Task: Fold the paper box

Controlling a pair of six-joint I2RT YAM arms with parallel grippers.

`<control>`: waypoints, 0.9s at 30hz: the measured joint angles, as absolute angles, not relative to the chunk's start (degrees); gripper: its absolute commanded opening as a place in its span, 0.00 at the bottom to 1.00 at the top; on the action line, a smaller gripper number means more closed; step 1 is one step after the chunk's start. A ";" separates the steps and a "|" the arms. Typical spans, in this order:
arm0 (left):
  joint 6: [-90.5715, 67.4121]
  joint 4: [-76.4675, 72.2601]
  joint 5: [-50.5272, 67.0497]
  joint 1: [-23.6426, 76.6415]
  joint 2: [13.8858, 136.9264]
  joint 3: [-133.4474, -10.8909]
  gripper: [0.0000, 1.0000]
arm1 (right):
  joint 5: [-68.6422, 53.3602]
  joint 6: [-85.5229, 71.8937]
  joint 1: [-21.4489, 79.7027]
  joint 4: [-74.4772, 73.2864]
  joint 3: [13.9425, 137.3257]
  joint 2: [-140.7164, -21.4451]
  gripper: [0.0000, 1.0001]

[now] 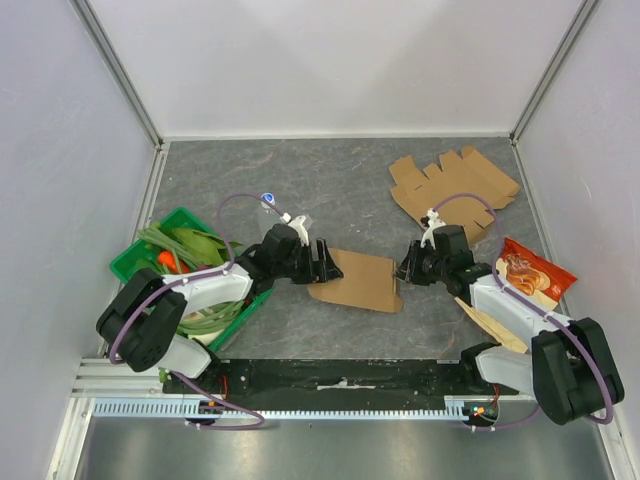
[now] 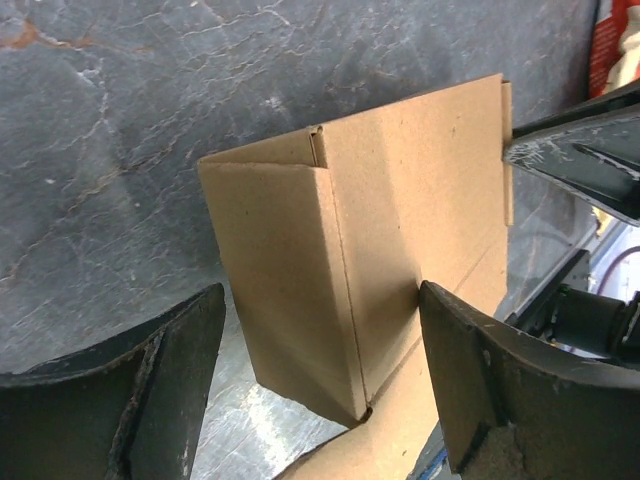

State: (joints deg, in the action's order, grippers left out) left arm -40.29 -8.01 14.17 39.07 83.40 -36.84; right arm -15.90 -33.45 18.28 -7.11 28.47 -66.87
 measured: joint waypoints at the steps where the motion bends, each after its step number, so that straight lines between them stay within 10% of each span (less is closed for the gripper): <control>1: -40.62 -8.43 14.41 39.07 83.40 -36.82 0.83 | -15.90 -33.45 18.04 -7.09 28.47 -66.92 0.28; 7: -42.57 -12.08 16.78 38.96 83.88 -36.23 0.68 | -15.86 -33.41 17.08 -7.09 28.40 -67.05 0.32; 16: -48.01 -15.03 20.21 37.39 83.85 -35.22 0.42 | -11.40 -27.73 18.90 -13.21 30.68 -64.40 0.75; 27: -55.55 -5.04 30.89 32.10 82.46 -38.30 0.41 | 9.65 -10.20 62.43 -17.23 44.34 -58.72 0.93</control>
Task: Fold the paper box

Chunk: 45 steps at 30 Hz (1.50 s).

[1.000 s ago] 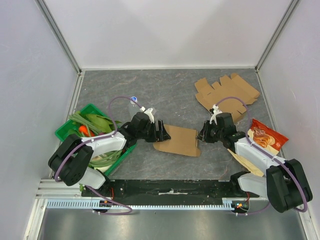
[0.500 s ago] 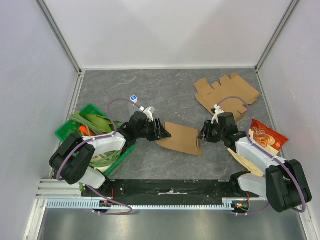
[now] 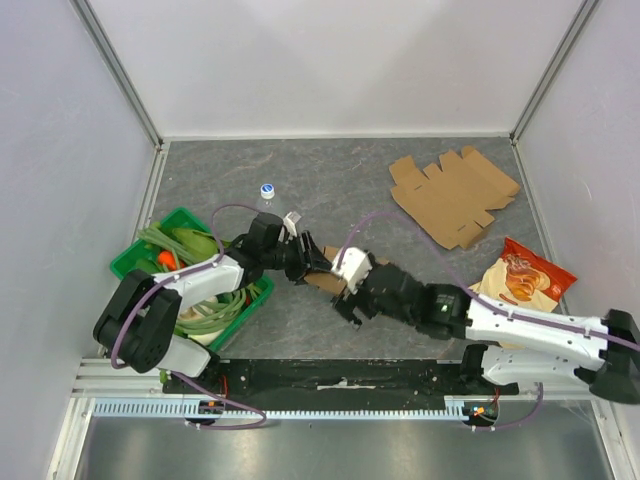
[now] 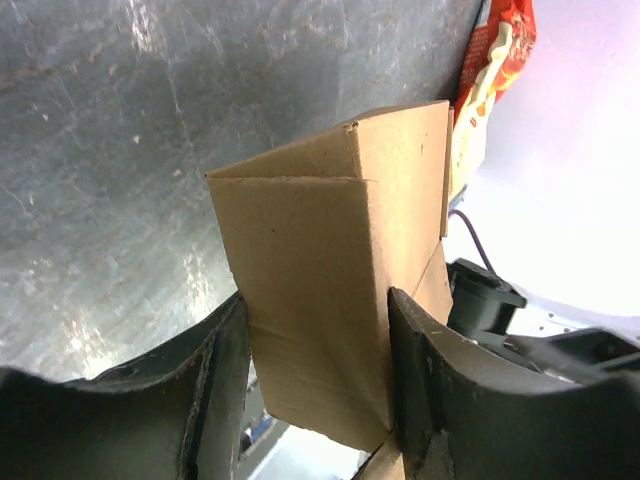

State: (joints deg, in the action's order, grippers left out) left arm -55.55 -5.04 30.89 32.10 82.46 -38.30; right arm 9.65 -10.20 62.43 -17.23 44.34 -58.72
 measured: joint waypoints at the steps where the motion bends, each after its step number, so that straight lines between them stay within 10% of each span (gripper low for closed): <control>1: -56.12 -4.23 32.21 31.59 82.54 -38.65 0.41 | 12.71 -8.71 66.02 -17.43 44.62 -59.48 0.94; 14: -63.44 -0.73 43.97 28.71 82.32 -37.12 0.44 | 47.59 5.74 83.44 -18.68 44.93 -73.41 0.97; 31: -65.21 -0.51 44.88 28.27 76.55 -34.02 0.90 | 49.67 9.61 83.24 -11.66 41.04 -75.42 0.52; 45: -56.25 6.42 35.07 28.25 66.11 -31.14 0.93 | 28.75 -1.04 74.94 -13.87 40.82 -63.11 0.98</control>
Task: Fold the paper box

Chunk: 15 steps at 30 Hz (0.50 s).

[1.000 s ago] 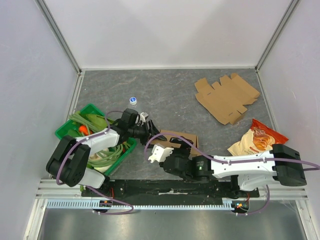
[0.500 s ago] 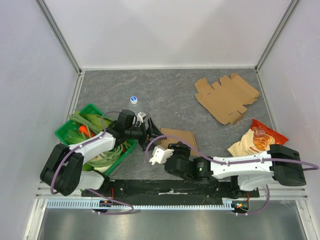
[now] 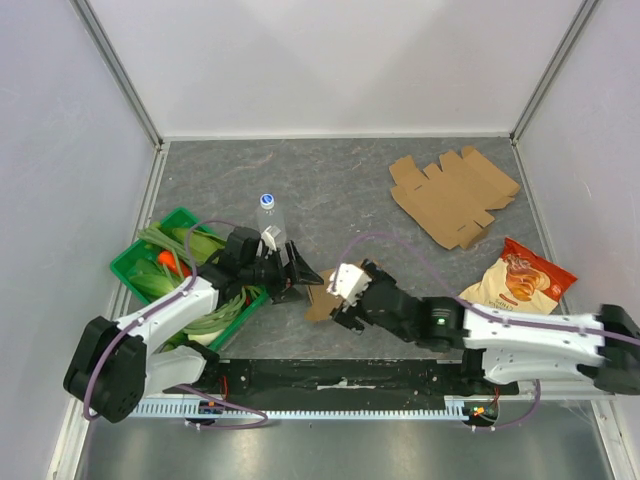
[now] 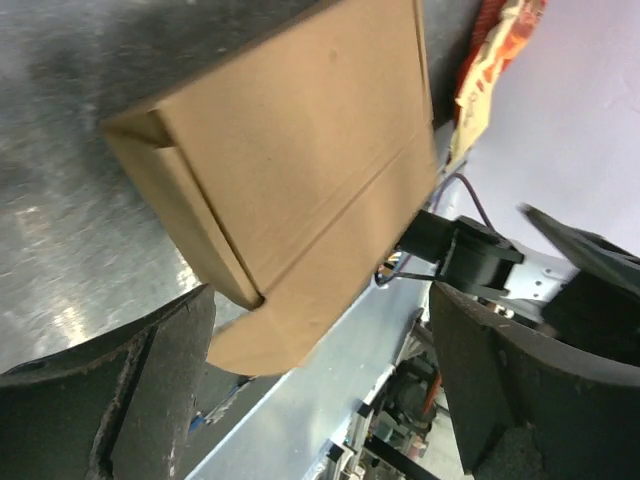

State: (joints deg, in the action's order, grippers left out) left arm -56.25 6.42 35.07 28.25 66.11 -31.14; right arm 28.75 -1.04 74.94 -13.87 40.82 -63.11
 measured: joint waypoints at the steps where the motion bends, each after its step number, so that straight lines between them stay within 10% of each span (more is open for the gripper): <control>1: -55.59 7.38 34.22 28.25 65.98 -31.14 0.93 | 27.29 -2.61 74.72 -14.17 40.69 -60.51 0.98; 7: -52.47 12.64 29.63 28.25 63.64 -31.11 0.91 | 21.69 -14.94 61.56 -18.22 41.85 -43.72 0.96; 15: -52.23 12.58 28.10 28.73 62.33 -27.51 0.82 | -5.43 -20.58 28.29 -17.58 42.06 -60.10 0.67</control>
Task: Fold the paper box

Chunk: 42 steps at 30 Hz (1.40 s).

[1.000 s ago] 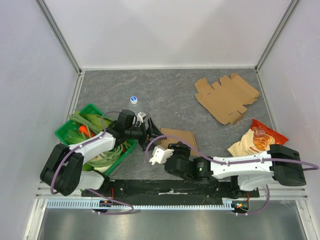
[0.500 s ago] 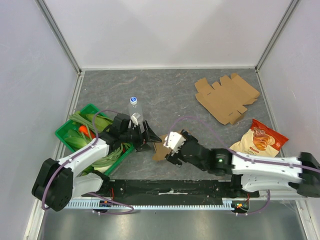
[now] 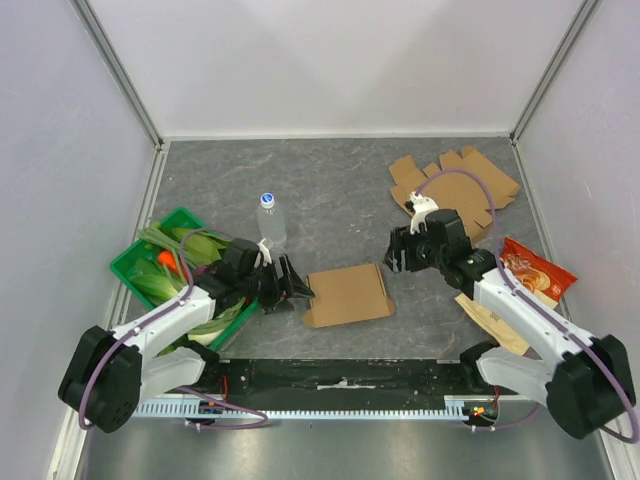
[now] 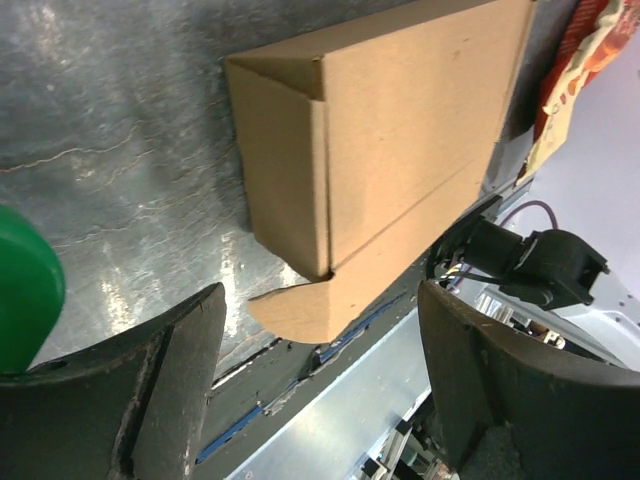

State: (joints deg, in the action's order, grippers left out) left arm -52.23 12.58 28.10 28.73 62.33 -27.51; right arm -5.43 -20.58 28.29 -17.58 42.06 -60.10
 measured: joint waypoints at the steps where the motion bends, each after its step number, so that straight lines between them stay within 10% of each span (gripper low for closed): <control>1: -52.23 12.27 27.92 28.75 62.48 -26.85 0.81 | -8.47 -20.80 26.04 -17.58 40.60 -61.89 0.64; 19: -52.84 1.93 22.50 33.56 67.20 -24.93 0.82 | -29.80 -23.49 20.08 -5.69 33.26 -75.64 0.24; 42: -61.21 -9.61 15.35 42.15 67.92 -20.69 0.86 | -29.08 -24.03 17.82 -3.90 31.53 -74.56 0.20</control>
